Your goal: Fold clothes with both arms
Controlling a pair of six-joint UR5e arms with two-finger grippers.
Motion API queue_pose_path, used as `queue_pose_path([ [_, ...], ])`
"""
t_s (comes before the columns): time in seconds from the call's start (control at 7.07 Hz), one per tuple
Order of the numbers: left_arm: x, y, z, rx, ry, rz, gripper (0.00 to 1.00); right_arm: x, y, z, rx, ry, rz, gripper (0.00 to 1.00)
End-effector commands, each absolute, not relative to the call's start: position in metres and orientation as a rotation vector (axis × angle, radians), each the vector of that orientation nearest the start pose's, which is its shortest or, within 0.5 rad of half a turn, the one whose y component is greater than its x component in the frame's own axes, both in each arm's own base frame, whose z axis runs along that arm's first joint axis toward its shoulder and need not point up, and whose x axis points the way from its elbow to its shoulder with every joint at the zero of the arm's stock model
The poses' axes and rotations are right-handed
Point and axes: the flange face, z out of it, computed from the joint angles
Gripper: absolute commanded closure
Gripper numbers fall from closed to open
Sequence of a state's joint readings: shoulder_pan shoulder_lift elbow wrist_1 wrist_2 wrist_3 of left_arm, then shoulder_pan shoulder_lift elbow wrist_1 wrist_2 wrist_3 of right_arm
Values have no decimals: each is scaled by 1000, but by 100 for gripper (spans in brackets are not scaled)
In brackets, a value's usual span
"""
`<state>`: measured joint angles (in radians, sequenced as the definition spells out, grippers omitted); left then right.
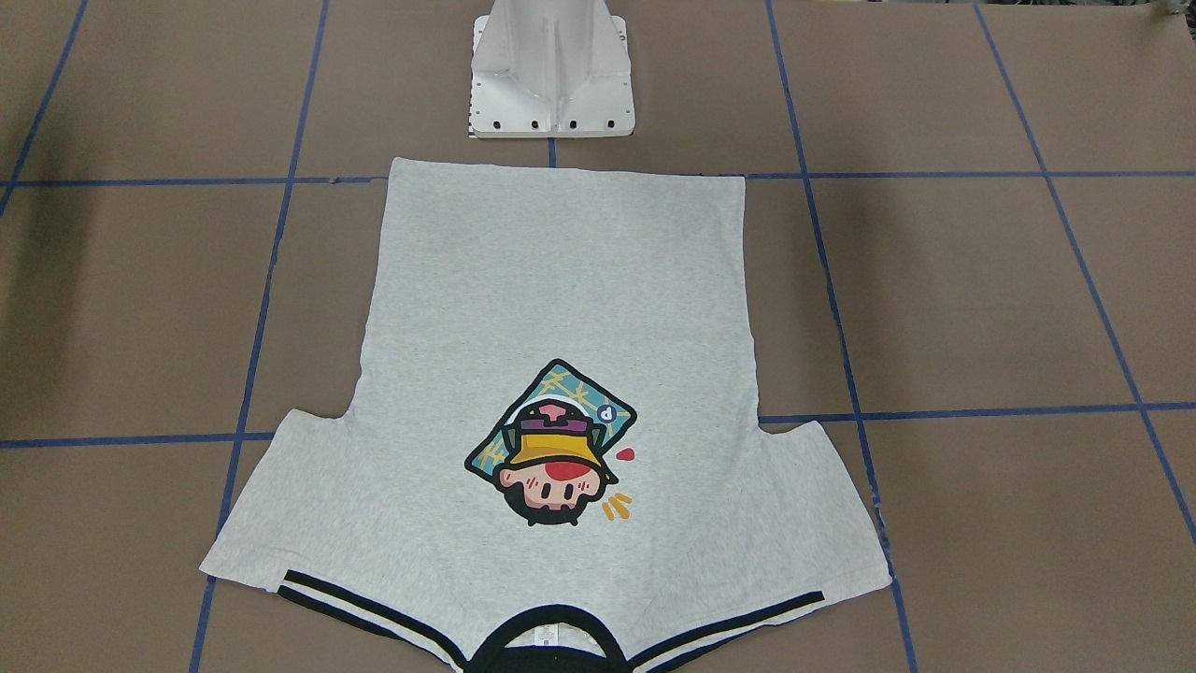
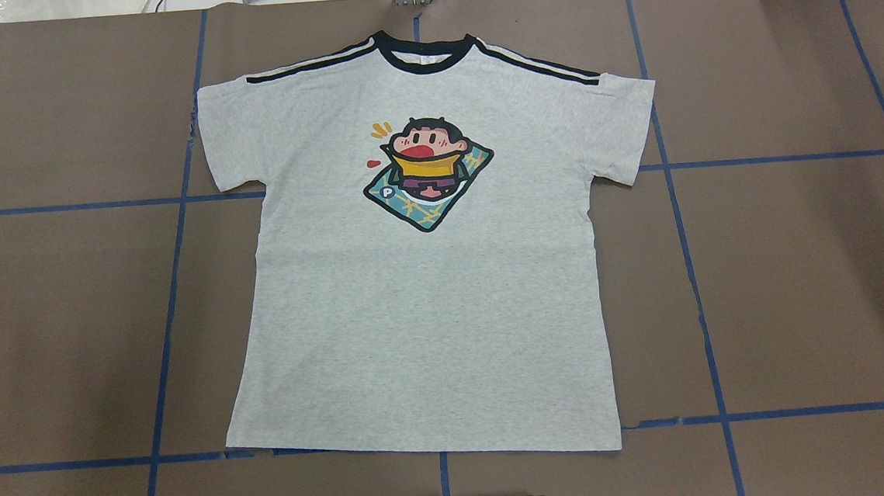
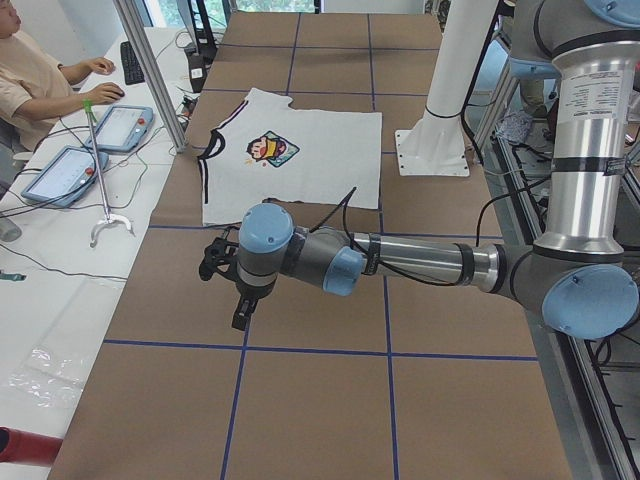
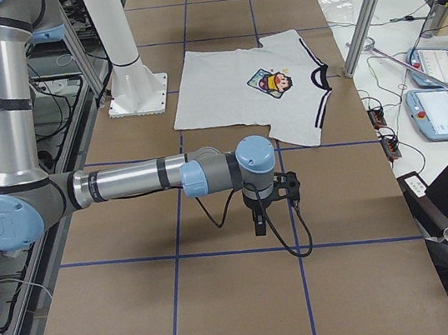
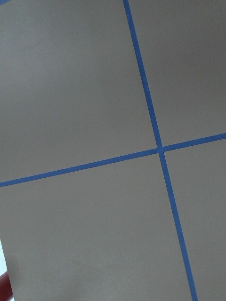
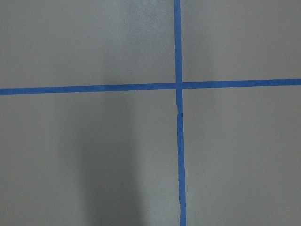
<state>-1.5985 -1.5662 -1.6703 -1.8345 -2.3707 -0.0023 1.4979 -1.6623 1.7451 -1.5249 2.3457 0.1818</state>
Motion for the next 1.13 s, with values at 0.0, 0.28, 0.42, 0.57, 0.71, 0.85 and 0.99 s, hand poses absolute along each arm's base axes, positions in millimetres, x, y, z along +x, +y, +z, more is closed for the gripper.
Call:
queue_pose_path([
  [0.0, -75, -500, 575, 379, 784, 136, 0, 27, -467, 606, 32, -792, 41, 0],
  [0.28, -72, -500, 571, 381, 803, 144, 0, 21, -476, 594, 58, -804, 13, 0],
  [0.42, -72, -499, 574, 376, 803, 143, 0, 9, -479, 600, 80, -810, -23, 0],
  [0.57, -72, -489, 584, 360, 804, 136, 0, 6, -482, 613, 98, -845, -34, 0],
  [0.71, -71, -486, 584, 378, 803, 146, 0, -11, -485, 616, 142, -903, -96, 0],
  [0.85, -55, -488, 584, 372, 811, 180, 0, -29, -508, 607, 171, -918, -89, 0],
  [0.99, -51, -488, 590, 354, 814, 173, 0, -51, -553, 598, 158, -928, -81, 0],
])
